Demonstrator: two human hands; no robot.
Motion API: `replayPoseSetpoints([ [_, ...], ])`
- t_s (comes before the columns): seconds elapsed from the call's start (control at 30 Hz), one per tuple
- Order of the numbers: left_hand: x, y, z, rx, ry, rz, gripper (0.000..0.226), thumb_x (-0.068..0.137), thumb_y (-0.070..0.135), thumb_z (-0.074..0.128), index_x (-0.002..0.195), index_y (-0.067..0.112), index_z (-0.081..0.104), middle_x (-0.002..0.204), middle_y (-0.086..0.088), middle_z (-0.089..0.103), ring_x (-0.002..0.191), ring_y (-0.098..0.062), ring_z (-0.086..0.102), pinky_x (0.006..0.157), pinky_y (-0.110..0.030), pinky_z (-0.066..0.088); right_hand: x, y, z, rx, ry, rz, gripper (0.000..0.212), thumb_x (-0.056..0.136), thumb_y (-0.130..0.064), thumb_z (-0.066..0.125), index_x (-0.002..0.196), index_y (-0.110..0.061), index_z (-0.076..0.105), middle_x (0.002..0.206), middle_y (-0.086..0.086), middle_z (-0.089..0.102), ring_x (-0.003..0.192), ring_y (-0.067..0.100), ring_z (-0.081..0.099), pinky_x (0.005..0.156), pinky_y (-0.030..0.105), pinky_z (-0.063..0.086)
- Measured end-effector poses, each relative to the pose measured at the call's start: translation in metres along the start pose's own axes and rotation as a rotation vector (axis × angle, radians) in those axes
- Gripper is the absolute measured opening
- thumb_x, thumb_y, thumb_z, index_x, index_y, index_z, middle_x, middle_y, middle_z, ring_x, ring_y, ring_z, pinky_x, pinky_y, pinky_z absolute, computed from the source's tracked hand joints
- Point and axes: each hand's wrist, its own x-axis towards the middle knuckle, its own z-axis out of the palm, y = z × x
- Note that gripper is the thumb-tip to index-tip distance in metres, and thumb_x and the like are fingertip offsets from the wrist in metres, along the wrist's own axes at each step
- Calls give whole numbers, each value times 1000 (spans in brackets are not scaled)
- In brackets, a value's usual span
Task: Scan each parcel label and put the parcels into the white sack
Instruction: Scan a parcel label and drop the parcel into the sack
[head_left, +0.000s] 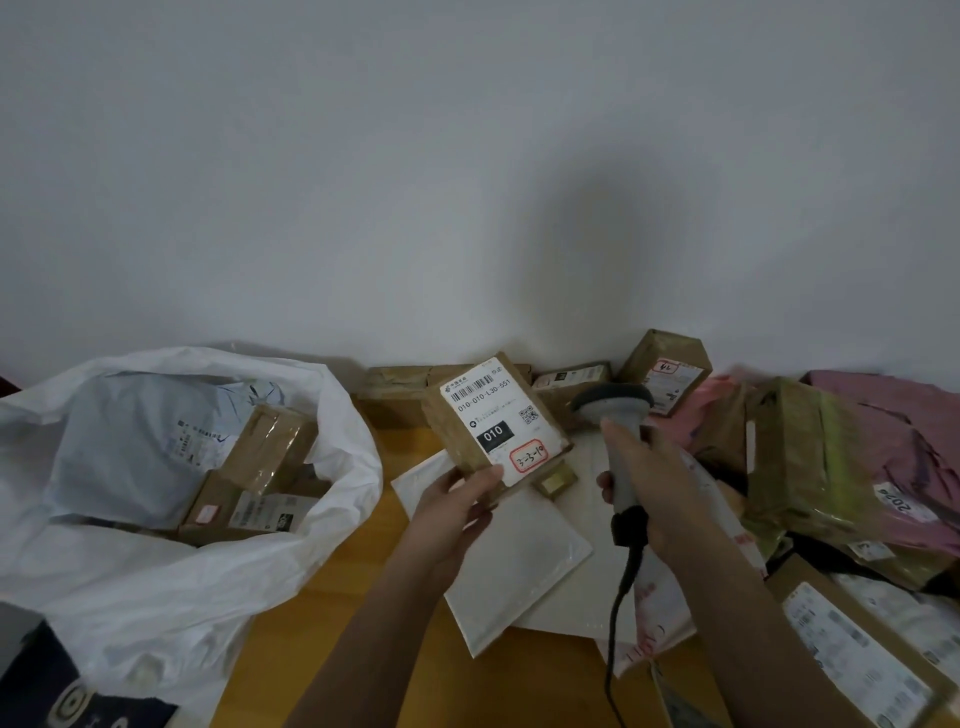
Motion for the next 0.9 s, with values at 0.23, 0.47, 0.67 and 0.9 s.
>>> replayPoseSetpoints([
  [0.23,12,9,-26,11,149,20,46,81,22,77,122,13,60,114,-4,69,114,-23,61,107,-40,44,-26,-64,-3,12,-242,-193,17,96,-30,59,101,-14,60,81,7,58,52,12,59,50,25,50],
  [0.47,21,11,-33,-37,186,54,56,79,24,79,129,12,56,118,-4,68,114,-23,60,99,-33,47,-67,-97,4,-182,-448,-309,27,96,-39,55,103,-14,65,68,1,66,53,12,59,51,25,48],
  [0.67,27,8,-43,-33,229,55,61,75,28,82,128,14,56,119,-2,68,115,-22,60,94,-31,48,-81,-95,6,-195,-515,-340,33,90,-44,55,99,-14,65,87,15,63,56,18,53,56,31,43],
  [0.9,29,5,-48,-21,256,49,66,73,28,83,130,14,54,120,-4,67,112,-21,61,92,-31,49,-88,-99,8,-187,-461,-361,34,94,-41,53,99,-9,64,92,16,61,52,15,51,50,27,42],
])
